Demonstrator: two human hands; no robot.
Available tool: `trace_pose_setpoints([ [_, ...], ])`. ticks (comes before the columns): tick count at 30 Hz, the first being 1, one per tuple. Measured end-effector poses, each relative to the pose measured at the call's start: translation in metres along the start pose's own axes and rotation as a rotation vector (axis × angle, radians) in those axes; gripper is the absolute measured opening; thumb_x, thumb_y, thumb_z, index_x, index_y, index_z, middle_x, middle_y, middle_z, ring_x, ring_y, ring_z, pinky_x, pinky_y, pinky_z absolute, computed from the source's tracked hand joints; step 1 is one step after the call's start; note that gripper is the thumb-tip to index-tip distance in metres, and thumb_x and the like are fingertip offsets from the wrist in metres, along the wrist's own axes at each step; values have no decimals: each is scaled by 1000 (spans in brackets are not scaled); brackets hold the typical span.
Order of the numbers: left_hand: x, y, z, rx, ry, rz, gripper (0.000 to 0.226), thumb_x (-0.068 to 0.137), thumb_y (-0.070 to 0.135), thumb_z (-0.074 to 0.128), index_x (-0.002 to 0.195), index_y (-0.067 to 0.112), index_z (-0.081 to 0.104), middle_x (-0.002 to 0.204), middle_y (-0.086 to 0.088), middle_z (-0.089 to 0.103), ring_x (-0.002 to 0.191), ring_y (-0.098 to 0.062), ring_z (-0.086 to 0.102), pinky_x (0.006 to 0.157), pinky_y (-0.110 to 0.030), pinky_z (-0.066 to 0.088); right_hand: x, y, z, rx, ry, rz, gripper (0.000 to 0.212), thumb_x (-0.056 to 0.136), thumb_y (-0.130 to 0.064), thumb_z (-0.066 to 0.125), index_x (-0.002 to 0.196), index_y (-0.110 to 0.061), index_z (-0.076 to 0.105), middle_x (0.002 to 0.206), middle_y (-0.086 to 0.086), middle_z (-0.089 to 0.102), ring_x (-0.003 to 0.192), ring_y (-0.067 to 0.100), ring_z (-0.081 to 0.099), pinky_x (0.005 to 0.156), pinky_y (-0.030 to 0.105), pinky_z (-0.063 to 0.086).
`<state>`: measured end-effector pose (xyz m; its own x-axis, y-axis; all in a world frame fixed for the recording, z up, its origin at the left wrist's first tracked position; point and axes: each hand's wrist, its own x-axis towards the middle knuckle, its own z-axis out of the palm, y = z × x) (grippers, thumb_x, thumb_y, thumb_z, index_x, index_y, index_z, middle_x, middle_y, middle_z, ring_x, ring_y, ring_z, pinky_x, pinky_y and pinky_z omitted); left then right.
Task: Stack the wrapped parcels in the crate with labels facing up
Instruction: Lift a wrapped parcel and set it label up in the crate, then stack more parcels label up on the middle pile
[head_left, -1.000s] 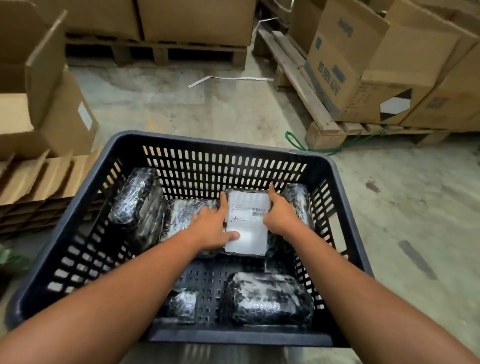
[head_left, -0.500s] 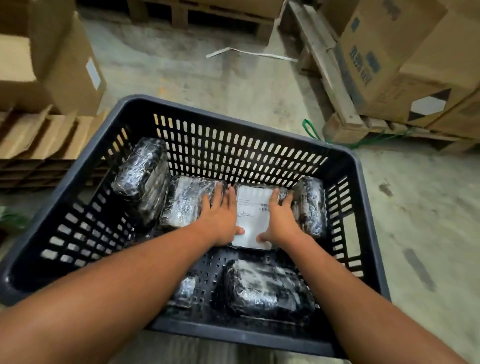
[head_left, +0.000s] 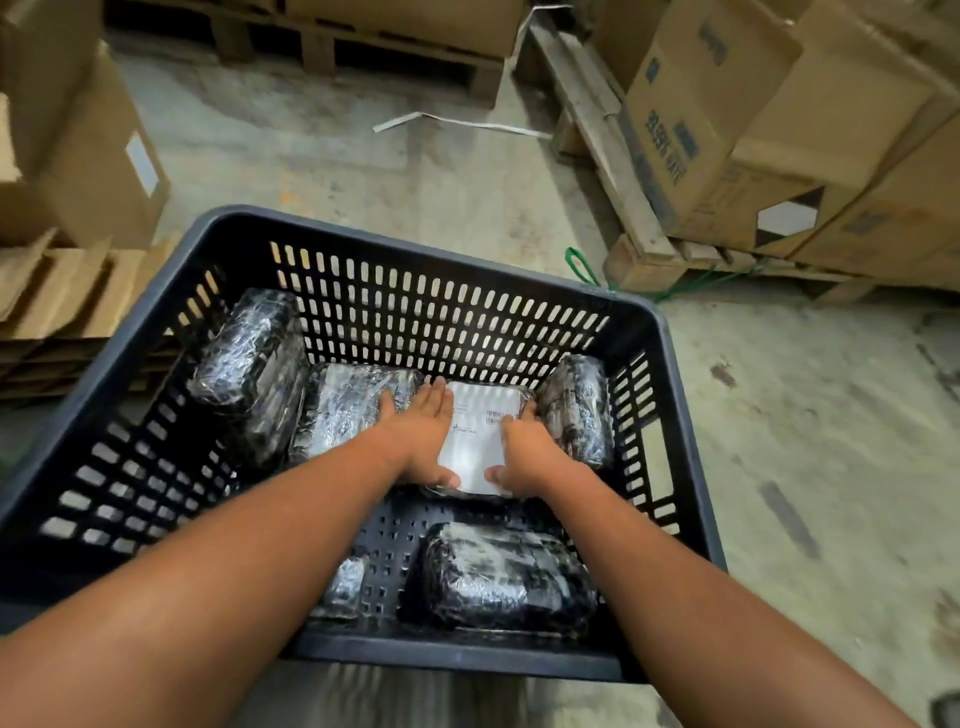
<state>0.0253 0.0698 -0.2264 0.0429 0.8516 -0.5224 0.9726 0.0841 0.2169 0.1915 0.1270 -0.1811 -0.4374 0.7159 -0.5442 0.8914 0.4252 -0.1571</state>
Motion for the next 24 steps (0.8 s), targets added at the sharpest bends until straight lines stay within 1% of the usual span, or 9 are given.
trace_pose_setpoints([
  [2, -1, 6, 3, -1, 7, 23, 120, 85, 60, 63, 154, 10, -21, 159, -13, -32, 150, -31, -18, 110, -74, -11, -7, -5, -13, 30, 92, -27, 60, 92, -28, 77, 141, -4, 51, 147, 22, 52, 124, 32, 59, 101, 38, 50],
  [5, -3, 9, 5, 10, 11, 93, 109, 90, 51, 61, 155, 15, -19, 159, -6, -34, 150, -34, -20, 109, -74, -10, -19, -5, -47, 76, 370, -6, 50, 93, -28, 75, 139, -17, 60, 135, 8, 67, 117, 28, 66, 96, 45, 55],
  [8, -2, 8, 7, 35, 4, 107, 105, 93, 48, 59, 154, 14, -19, 158, -6, -34, 148, -34, -23, 110, -70, -12, -29, 6, -72, 50, 541, 102, 47, 91, -29, 76, 133, -17, 61, 132, 12, 61, 118, 34, 60, 93, 49, 53],
  [10, 0, 9, 6, 72, 15, 142, 106, 92, 46, 60, 153, 12, -20, 159, -10, -32, 146, -34, -26, 114, -63, -12, -34, 14, -74, 48, 459, 201, 61, 90, -32, 78, 142, -13, 51, 143, 20, 46, 131, 42, 47, 103, 53, 47],
  [13, 5, 14, 3, 127, 29, 233, 107, 91, 39, 63, 154, 12, -19, 157, -10, -32, 145, -33, -26, 120, -50, -11, -36, 21, -69, 64, 345, 235, 74, 92, -32, 75, 152, -14, 36, 147, 27, 43, 136, 48, 40, 110, 53, 40],
  [15, 7, 17, 3, 101, 3, 247, 106, 90, 31, 64, 155, 14, -18, 157, -8, -34, 146, -32, -26, 120, -48, -8, -36, 23, -68, 92, 364, 191, 74, 94, -30, 73, 156, -18, 33, 146, 27, 44, 134, 48, 44, 111, 53, 40],
  [19, 9, 17, 4, 81, 2, 246, 106, 90, 27, 64, 155, 16, -20, 157, -6, -36, 146, -30, -27, 119, -45, -8, -35, 23, -68, 181, 374, 133, 68, 95, -34, 72, 154, -27, 41, 143, 19, 41, 116, 40, 61, 103, 45, 50],
  [22, 9, 14, 6, 83, 9, 254, 104, 92, 30, 62, 155, 19, -20, 157, -5, -36, 146, -29, -28, 121, -46, -7, -32, 21, -62, 157, 305, 175, 74, 93, -40, 73, 157, -31, 36, 149, 19, 28, 122, 43, 56, 108, 47, 48],
  [24, 9, 13, 8, 80, 14, 254, 104, 92, 31, 62, 155, 20, -20, 156, -4, -37, 146, -29, -28, 121, -45, -7, -30, 20, -60, 227, 276, 194, 80, 93, -36, 75, 159, -32, 31, 157, 25, 23, 123, 43, 59, 109, 45, 46],
])
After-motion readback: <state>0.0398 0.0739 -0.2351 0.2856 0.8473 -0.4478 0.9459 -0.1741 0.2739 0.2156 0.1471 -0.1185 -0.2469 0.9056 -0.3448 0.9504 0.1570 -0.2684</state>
